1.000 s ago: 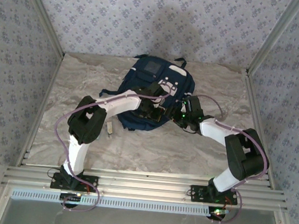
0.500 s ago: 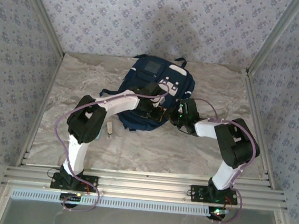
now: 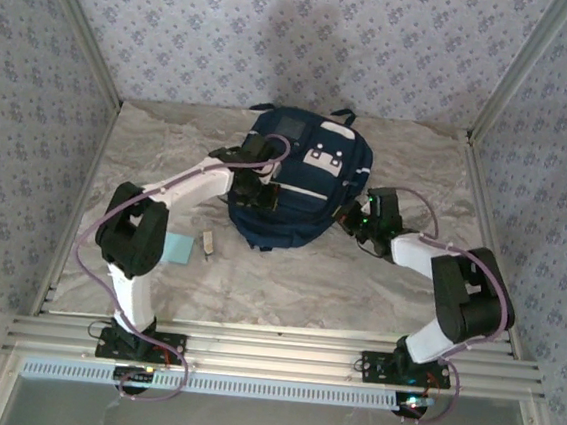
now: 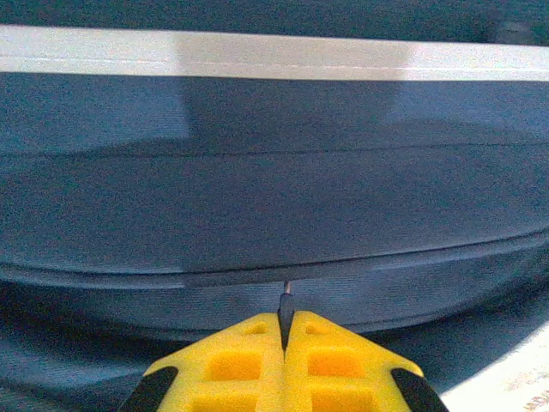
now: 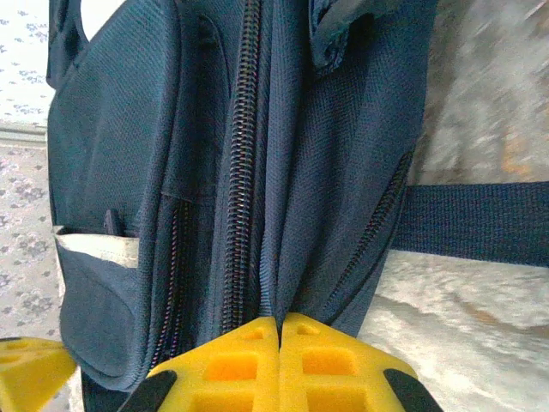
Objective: Pack books, pencil case, and school supplies into a backpack
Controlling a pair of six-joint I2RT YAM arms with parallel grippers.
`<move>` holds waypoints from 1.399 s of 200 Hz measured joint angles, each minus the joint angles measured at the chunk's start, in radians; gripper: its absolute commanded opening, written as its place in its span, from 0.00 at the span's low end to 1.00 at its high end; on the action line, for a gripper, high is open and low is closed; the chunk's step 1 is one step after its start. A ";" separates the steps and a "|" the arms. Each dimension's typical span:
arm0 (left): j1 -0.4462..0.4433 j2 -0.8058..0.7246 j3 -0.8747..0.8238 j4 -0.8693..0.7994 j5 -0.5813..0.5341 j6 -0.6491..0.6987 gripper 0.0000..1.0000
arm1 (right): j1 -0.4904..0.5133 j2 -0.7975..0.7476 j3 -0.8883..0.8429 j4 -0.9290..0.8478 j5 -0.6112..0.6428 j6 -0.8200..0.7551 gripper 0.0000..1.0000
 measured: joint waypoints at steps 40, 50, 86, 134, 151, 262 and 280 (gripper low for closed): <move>0.038 -0.014 -0.017 -0.015 -0.033 0.024 0.00 | -0.063 -0.040 0.003 -0.105 -0.019 -0.091 0.00; 0.044 -0.014 -0.021 -0.014 -0.046 0.024 0.00 | -0.088 -0.040 0.011 -0.136 -0.027 -0.119 0.00; 0.066 -0.021 -0.049 0.029 -0.050 0.021 0.00 | -0.182 -0.031 0.074 -0.244 -0.055 -0.211 0.00; 0.024 -0.046 -0.067 0.072 0.015 -0.027 0.00 | -0.233 0.147 0.294 -0.328 -0.063 -0.287 0.20; -0.014 -0.051 -0.067 0.074 0.023 -0.063 0.00 | -0.237 0.176 0.360 -0.335 -0.060 -0.306 0.43; -0.222 0.085 0.077 0.231 0.151 -0.278 0.00 | -0.095 -0.283 0.126 -0.402 -0.030 -0.184 0.69; -0.227 0.090 0.085 0.243 0.154 -0.287 0.00 | -0.051 -0.270 0.088 -0.369 -0.022 -0.123 0.69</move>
